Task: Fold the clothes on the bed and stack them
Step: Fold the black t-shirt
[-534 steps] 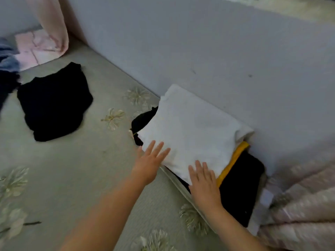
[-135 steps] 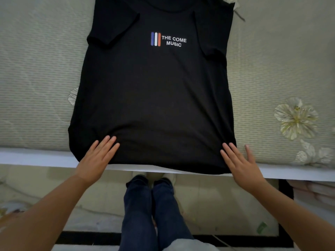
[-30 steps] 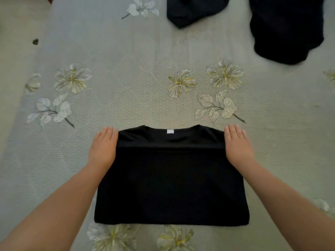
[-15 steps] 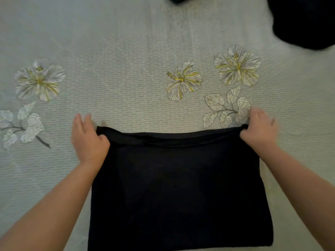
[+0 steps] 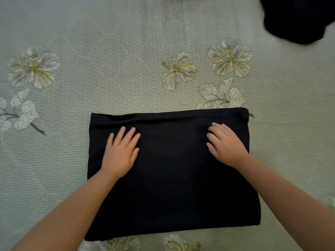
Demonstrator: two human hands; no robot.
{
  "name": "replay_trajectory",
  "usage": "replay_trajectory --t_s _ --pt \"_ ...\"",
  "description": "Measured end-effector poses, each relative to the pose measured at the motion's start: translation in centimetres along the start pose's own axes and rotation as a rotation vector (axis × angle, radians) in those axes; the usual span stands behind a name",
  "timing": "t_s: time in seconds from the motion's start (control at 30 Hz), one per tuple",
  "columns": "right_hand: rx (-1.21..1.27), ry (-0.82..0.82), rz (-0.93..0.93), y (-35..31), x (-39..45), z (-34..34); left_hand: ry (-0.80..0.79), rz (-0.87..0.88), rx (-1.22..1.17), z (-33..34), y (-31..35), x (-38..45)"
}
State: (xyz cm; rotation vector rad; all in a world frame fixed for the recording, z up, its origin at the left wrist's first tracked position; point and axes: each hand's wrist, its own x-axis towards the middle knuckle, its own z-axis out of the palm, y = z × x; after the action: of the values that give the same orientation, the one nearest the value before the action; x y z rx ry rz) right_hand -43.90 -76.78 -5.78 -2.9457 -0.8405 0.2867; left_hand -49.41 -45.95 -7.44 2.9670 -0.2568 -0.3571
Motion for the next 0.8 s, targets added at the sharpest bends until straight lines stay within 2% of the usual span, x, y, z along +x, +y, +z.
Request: replay_trajectory --t_s 0.07,0.13,0.23,0.3,0.4,0.47,0.5,0.57,0.67,0.73,0.8 --pt "0.078 -0.114 0.213 0.9 0.2 0.7 -0.046 -0.232 -0.040 0.1 -1.2 1.2" --pt "0.144 -0.108 0.468 2.6 0.2 1.1 -0.073 -0.421 -0.069 0.0 -2.3 2.1" --pt "0.106 -0.174 0.565 3.4 -1.3 1.1 -0.127 -0.514 -0.051 -0.7 -2.4 1.0" --pt "0.150 -0.127 0.578 2.3 -3.3 1.0 -0.087 -0.379 -0.010 -0.8 -1.4 -0.8" --pt "0.147 -0.027 0.549 -1.9 -7.5 1.1 -0.014 -0.039 0.058 -0.2 1.4 -5.0" --pt "0.096 0.010 0.491 -5.1 -10.8 1.9 -0.023 -0.023 0.056 0.8 3.1 -8.5" --pt "0.094 0.023 0.490 -6.4 -12.4 2.4 -0.055 -0.099 0.013 1.3 3.7 -10.3" --pt "0.141 0.047 0.595 -8.2 -15.5 3.2 -0.102 -0.393 -0.119 2.2 4.4 -14.1" --pt "0.278 0.062 0.937 -9.0 -18.9 3.5 -0.010 -0.801 -0.287 2.6 4.3 -17.8" --pt "0.361 0.126 1.088 -8.5 -19.4 3.0 0.100 -0.938 -0.408 2.0 3.9 -18.6" --pt "0.456 0.192 1.134 -8.1 -19.3 2.4 0.132 -0.957 -0.506 1.6 3.4 -18.9"
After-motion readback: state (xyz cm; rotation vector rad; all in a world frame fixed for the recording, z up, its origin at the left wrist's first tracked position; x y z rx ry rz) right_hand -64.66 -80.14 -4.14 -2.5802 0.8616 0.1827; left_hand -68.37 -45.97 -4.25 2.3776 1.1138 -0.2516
